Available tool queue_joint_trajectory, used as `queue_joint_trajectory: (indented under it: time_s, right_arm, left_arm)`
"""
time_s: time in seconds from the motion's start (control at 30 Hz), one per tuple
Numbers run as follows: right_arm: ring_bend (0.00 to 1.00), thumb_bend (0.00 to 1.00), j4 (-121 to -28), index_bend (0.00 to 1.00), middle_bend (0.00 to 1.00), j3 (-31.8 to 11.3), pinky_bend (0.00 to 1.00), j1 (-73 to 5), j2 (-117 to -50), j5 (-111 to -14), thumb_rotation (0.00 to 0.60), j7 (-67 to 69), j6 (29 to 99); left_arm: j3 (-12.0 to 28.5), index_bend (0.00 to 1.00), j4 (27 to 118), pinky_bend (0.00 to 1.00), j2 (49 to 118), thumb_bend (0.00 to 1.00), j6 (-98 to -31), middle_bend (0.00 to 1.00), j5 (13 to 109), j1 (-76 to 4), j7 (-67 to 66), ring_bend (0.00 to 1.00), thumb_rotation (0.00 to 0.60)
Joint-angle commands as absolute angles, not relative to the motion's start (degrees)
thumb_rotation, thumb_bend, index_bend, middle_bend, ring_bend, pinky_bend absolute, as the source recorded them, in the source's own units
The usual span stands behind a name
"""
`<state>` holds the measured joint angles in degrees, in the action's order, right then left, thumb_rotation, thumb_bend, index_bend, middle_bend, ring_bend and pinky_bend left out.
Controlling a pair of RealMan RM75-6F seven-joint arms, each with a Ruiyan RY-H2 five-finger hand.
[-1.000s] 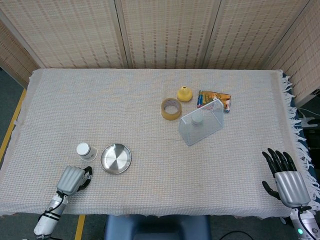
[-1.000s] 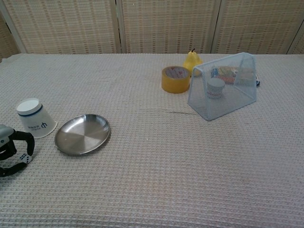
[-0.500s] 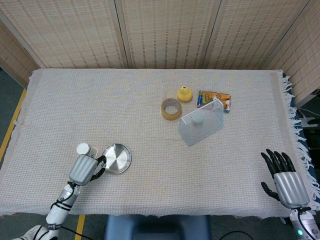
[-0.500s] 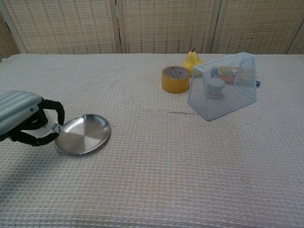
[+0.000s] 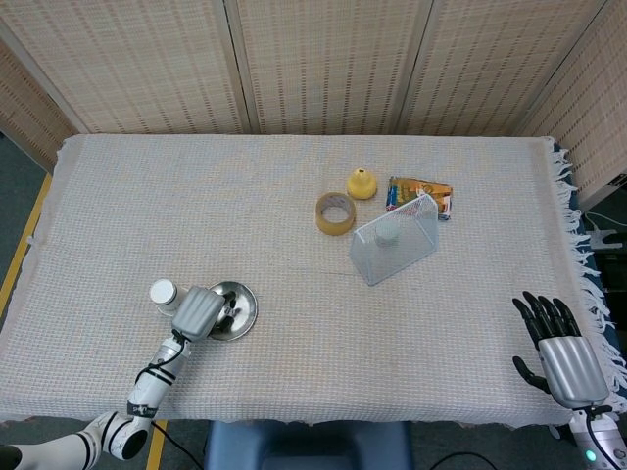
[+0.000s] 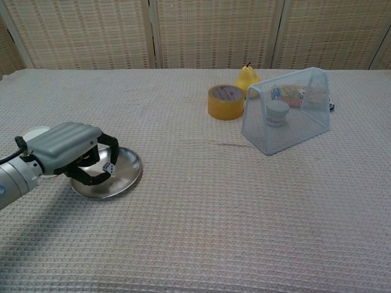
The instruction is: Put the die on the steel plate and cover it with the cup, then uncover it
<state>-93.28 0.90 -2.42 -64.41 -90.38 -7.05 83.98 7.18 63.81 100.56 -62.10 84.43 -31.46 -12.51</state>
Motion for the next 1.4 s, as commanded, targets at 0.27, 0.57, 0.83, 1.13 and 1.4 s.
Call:
queue_joint_trajectory:
  time_s: [0.27,0.57,0.83,1.13,1.4]
  right_arm:
    - [0.0,0.2,-93.42,0.0,0.0,0.87,0.0,-2.54,-64.41,-89.95,0.6,-7.34,83.42]
    - [0.0,0.2,-93.75,0.0,0.0,1.13,0.0,-2.24,-64.09,-90.71,0.6,-7.01,84.16]
    - [0.0,0.2,-94.03,0.0,0.0,1.59,0.0,-2.0,-63.83,-91.92,0.6,-6.84,84.79]
    - [0.0,0.2,-94.37,0.0,0.0,1.99,0.0,-1.47,-63.9,-93.07,0.6,-7.31,85.87]
    - [0.0,0.2,-94.29,0.0,0.0,1.92,0.0,-1.53,-63.97,-92.77,0.6,-7.43,85.47]
  left_arm:
    - [5.85,0.34,66.36,1.0,98.03,0.4,-61.82,1.0,83.27,-31.21,-14.42,1.0,0.6]
    - [4.16,0.23,76.87,1.0,90.98,0.38,-74.95,0.83,88.72,-26.35,-11.31,0.97,0.6]
    - [3.52,0.06,85.9,0.95,80.01,0.36,-77.8,0.1,83.42,-20.65,-13.19,0.67,0.6]
    - [4.7,0.04,85.05,0.92,78.0,0.36,-66.52,0.07,73.93,-23.32,-16.24,0.67,0.6]
    - [5.33,0.14,80.61,0.97,80.86,0.35,-64.33,0.15,72.47,-24.96,-17.51,0.78,0.6]
